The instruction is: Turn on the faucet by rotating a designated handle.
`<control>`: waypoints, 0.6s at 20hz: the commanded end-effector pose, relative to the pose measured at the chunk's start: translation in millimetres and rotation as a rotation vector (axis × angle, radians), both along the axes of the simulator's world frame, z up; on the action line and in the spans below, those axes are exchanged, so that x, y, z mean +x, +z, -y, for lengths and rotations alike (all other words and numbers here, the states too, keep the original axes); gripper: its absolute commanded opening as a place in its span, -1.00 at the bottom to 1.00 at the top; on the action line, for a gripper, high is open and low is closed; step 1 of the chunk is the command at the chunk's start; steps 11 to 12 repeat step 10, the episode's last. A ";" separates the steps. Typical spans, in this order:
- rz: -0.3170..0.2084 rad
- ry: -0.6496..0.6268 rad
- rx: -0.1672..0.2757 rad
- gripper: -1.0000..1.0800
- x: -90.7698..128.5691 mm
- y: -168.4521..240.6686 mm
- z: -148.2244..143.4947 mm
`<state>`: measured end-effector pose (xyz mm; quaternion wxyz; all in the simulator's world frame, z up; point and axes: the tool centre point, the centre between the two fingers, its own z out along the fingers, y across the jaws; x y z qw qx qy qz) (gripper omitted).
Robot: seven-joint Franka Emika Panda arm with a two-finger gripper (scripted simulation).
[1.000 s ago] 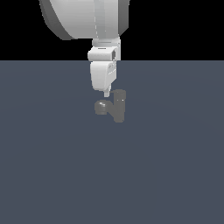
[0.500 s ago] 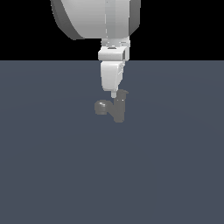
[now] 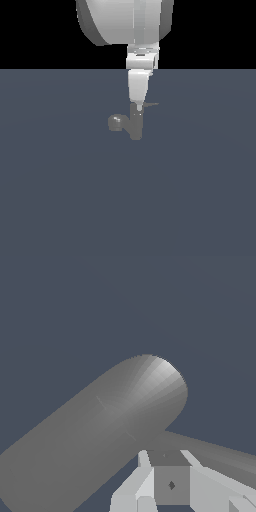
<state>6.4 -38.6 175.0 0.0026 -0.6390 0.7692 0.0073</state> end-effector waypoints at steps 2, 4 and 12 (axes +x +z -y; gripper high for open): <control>0.007 -0.040 -0.011 -1.00 5.8 -1.4 37.6; 0.006 -0.043 -0.012 -1.00 7.8 -1.5 46.2; 0.005 -0.051 -0.014 -1.00 12.7 -1.8 67.7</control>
